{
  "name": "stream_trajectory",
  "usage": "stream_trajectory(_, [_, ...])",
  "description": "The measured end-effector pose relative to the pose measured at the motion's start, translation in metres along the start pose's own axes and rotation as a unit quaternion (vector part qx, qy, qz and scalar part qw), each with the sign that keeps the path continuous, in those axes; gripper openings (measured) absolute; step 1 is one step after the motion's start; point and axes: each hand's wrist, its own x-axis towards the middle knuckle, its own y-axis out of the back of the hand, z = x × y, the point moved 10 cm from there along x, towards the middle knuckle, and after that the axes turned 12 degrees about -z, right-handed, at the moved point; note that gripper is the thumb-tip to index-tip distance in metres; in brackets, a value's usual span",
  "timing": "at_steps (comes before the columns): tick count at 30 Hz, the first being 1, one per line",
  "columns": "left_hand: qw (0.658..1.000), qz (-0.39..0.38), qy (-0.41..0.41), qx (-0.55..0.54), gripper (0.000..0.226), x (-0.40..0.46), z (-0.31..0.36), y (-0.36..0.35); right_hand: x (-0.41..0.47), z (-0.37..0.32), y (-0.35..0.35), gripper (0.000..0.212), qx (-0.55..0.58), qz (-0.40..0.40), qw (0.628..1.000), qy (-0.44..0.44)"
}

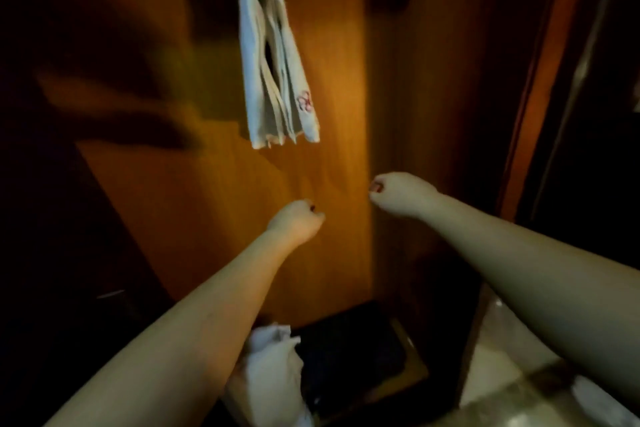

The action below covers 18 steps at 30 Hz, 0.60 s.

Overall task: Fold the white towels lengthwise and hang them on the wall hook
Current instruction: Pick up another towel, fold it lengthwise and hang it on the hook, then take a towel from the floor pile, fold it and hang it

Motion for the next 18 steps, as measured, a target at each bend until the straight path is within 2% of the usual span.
stream_trajectory(4, [0.993,-0.046,-0.056,0.094,0.047,0.008,0.009,-0.067,-0.038,0.057,-0.063,0.049,-0.026,-0.014,0.999,-0.032])
stream_trajectory(9, [0.972,-0.136,-0.116,0.15,0.048,0.017,0.025,-0.156,-0.091,0.122,-0.143,0.051,-0.012,-0.048,0.99,-0.132])
stream_trajectory(15, [0.921,-0.233,-0.226,0.214,0.04,0.01,0.045,-0.279,-0.168,0.183,-0.245,0.047,0.052,-0.081,0.965,-0.245])
stream_trajectory(18, [0.89,-0.298,-0.246,0.242,0.036,-0.003,0.056,-0.346,-0.22,0.216,-0.285,0.049,0.08,-0.089,0.944,-0.308])
